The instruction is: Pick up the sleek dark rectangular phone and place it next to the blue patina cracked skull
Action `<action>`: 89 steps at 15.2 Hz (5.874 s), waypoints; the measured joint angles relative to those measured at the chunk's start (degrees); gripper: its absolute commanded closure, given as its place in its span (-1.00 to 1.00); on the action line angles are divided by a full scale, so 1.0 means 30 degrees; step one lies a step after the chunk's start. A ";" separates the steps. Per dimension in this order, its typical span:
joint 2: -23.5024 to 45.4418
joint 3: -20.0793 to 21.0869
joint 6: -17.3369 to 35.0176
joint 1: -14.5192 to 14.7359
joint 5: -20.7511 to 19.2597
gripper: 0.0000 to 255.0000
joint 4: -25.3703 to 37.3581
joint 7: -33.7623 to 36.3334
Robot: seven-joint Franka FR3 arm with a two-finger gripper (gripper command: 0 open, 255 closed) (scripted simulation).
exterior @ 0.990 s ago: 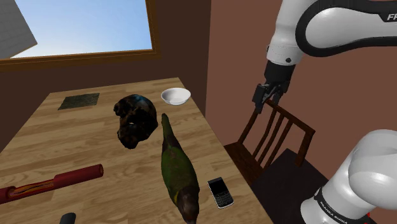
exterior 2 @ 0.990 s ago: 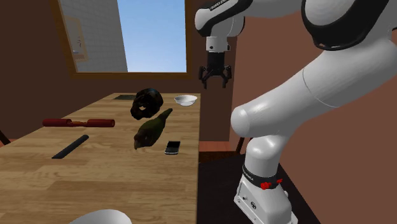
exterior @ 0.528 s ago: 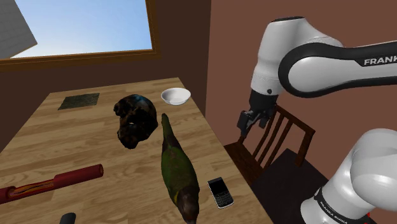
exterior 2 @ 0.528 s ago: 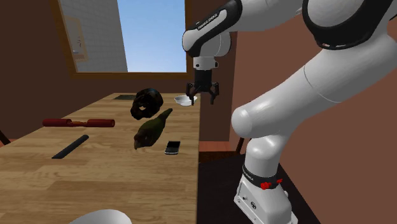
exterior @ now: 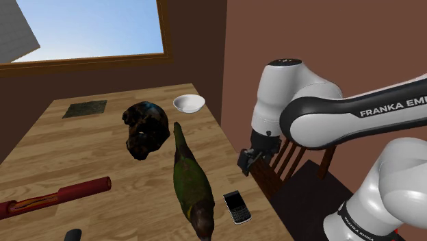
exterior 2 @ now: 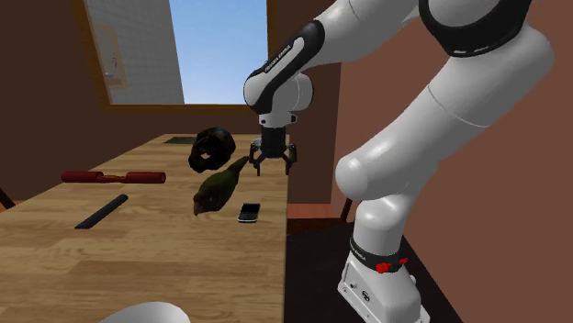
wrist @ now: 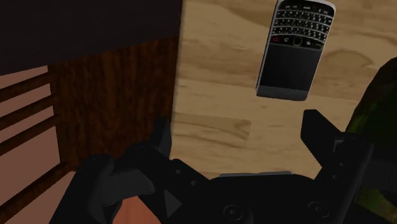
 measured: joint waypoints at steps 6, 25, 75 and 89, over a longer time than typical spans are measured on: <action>0.4185 0.2570 0.4231 0.0299 0.0897 -1.00 0.0223 0.2339; 0.8749 0.4438 0.8885 -0.0357 -0.0260 1.00 0.0213 0.4410; 0.0651 0.1196 -0.4394 0.0559 0.0196 1.00 0.5577 0.3706; 0.6288 0.2637 -0.5047 -0.0807 -0.1969 1.00 1.1912 0.5619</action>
